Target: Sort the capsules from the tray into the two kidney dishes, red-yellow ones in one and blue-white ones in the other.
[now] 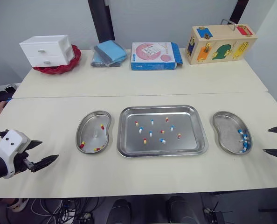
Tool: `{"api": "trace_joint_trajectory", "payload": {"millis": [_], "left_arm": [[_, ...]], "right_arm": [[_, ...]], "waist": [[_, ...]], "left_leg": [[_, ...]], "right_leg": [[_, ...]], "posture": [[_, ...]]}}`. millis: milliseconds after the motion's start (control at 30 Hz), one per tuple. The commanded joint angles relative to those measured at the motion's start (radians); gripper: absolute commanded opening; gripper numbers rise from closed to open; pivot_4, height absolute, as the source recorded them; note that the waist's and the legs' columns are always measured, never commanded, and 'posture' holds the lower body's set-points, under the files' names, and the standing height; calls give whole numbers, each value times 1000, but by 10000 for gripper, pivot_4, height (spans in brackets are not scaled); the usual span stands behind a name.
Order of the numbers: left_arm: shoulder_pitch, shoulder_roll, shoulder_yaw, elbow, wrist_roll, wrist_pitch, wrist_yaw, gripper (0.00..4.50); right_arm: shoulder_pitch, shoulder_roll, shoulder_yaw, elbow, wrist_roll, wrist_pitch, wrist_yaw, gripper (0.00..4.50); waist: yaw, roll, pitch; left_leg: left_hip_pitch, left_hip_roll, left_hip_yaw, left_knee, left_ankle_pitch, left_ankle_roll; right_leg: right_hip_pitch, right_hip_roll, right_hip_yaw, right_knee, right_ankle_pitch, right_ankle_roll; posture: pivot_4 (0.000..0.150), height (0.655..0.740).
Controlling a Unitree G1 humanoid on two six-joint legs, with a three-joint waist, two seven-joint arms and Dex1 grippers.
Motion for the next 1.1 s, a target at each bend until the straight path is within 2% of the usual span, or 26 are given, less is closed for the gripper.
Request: {"api": "trace_joint_trajectory", "payload": {"millis": [33,167,300,500,633,800,967,1100], "left_arm": [[-4,7,19,-18,-8,0,2,45000],[-12,1,3,-16,-4,-8,3,45000],[-19,-28,21,-40,-53,-18,-23,45000],[18,-27,55,-41,-67,-9,-46,45000],[36,-6,70,3,-64,-28,-77,45000],[-23,11,73,88,-86,-25,-107,45000],[-11,13,38,69,-72,-4,-128,45000],[6,17,40,46,-82,30,-142,45000]], "right_arm": [[-15,-34,-14,0,-2,-16,3,44464],[-38,-31,-2,33,-12,-35,-1,44464],[-63,-22,-3,92,-29,-70,-37,44464],[-7,-19,-49,136,-28,-113,-85,44464],[138,3,-134,-4,23,-56,-89,44464],[268,49,-223,-216,68,39,-129,44464],[384,80,-325,-361,113,155,-120,44464],[497,131,-408,-446,96,165,-118,44464]], "waist": [[0,0,0],[0,0,0],[0,0,0],[0,0,0],[0,0,0],[1,-1,0],[2,-2,0],[4,-4,-1]], "left_leg": [[0,0,0,0,0,0],[0,0,0,0,0,0],[0,0,0,0,0,0],[0,0,0,0,0,0],[0,0,0,0,0,0],[0,0,0,1,0,0],[0,0,1,0,0,0],[0,0,1,0,0,0]], "right_leg": [[0,0,0,0,0,0],[0,0,0,0,0,0],[0,0,0,0,0,0],[0,0,0,0,0,0],[0,0,0,0,0,0],[0,0,1,0,0,1],[0,1,1,-1,0,1],[0,1,1,-1,0,1]], "posture": [[1500,7400],[1500,7400],[1500,7400],[1500,7400],[1500,7400],[1500,7400],[1500,7400],[1500,7400]]}}
